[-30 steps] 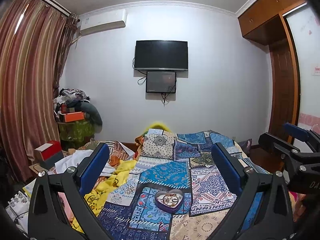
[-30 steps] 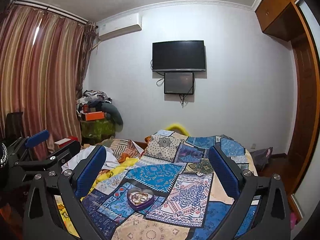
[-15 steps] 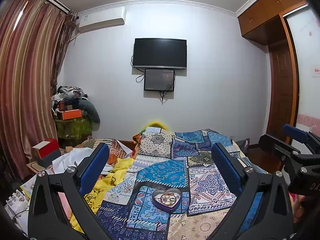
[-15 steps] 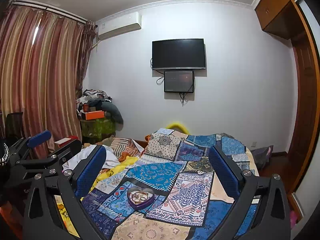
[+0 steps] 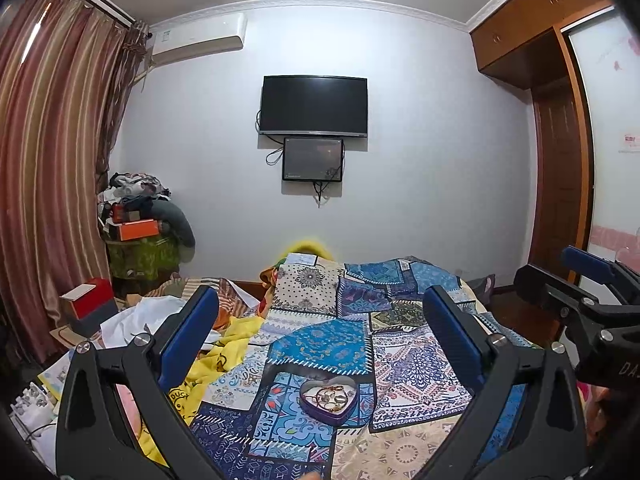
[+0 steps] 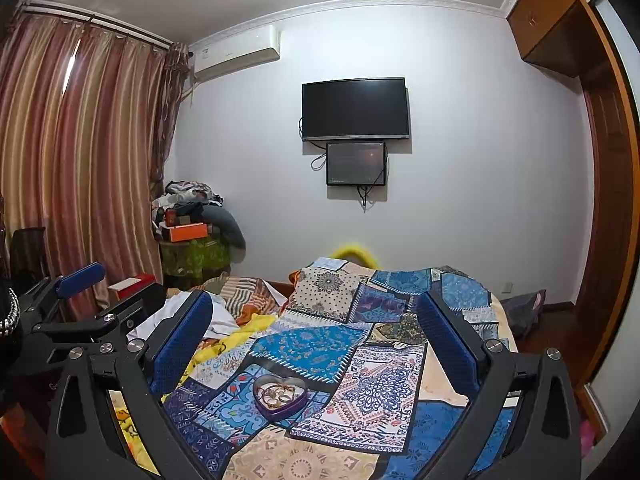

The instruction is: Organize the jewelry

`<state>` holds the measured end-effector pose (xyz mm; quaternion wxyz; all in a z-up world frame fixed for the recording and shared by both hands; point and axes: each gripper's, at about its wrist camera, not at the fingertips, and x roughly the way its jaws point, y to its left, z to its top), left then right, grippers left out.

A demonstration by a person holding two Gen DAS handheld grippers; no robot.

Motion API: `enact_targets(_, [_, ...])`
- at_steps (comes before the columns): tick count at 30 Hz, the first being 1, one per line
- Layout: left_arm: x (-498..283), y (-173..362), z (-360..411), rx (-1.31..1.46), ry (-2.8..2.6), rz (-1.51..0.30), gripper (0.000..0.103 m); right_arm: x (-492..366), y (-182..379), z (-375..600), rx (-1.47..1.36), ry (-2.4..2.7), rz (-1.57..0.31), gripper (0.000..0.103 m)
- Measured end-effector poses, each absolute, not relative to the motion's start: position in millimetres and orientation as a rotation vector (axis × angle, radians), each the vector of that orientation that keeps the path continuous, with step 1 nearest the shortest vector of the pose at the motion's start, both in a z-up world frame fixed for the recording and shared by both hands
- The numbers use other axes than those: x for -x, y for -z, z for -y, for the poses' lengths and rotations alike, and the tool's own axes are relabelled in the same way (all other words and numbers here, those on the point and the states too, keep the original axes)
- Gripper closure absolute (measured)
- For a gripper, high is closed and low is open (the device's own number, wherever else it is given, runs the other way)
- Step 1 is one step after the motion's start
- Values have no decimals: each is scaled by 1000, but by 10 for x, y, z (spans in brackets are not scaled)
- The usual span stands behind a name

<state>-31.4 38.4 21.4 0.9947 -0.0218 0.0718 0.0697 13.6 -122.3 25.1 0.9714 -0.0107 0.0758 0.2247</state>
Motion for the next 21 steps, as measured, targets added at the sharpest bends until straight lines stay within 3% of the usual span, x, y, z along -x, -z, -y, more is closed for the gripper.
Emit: enact_targets(21, [288,-234,-413,48,-133,-155,1,-176,-254,1235,13,-444,-171,2])
